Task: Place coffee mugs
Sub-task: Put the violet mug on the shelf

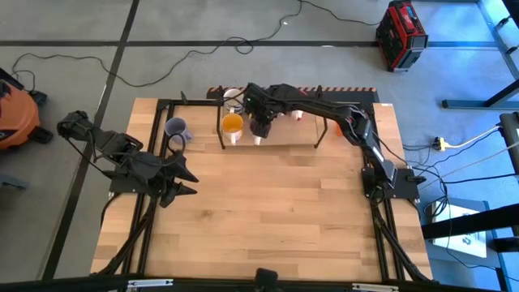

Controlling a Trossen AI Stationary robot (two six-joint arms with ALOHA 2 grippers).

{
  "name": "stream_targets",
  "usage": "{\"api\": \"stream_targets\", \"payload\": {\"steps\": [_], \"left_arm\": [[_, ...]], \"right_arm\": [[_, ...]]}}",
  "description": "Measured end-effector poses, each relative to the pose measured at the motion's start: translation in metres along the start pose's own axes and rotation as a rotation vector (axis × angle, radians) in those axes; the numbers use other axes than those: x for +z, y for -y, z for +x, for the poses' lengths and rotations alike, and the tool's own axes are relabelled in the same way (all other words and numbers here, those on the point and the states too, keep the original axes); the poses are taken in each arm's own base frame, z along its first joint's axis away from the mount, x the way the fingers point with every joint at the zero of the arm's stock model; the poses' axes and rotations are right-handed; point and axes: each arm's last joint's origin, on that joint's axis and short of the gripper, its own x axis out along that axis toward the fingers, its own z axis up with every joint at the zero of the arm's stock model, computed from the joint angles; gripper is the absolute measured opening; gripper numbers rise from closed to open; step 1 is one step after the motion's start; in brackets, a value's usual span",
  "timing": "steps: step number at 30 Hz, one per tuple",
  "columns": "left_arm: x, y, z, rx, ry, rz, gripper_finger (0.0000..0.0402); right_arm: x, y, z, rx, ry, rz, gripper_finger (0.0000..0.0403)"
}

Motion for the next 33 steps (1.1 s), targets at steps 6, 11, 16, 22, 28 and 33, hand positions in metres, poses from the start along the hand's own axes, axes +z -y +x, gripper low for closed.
{"api": "stream_targets", "payload": {"steps": [6, 11, 16, 22, 28, 33], "left_arm": [[0.0000, 0.0000, 0.0000, 0.000, 0.000, 0.000, 0.0196], [0.0003, -0.0005, 0.0000, 0.016, 0.012, 0.001, 0.0196], [0.0005, -0.0006, 0.0000, 0.021, 0.016, 0.000, 0.0196], [0.0005, -0.0006, 0.0000, 0.021, 0.016, 0.000, 0.0196], [0.0005, -0.0006, 0.0000, 0.021, 0.016, -0.001, 0.0196], [0.0005, -0.0006, 0.0000, 0.021, 0.016, -0.001, 0.0196]], "right_arm": [[0.0008, -0.0025, 0.0094, 0.037, -0.002, -0.007, 0.0005], [0.0062, -0.0018, 0.0108, 0.027, 0.052, -0.019, 0.0009], [0.0062, -0.0014, 0.0109, 0.026, 0.052, -0.024, 0.0013], [0.0065, -0.0015, 0.0108, 0.017, 0.054, -0.023, 0.0020], [0.0080, -0.0011, 0.0107, 0.013, 0.069, -0.021, 0.0051], [0.0089, -0.0009, 0.0107, 0.009, 0.078, -0.020, 0.0091]]}}
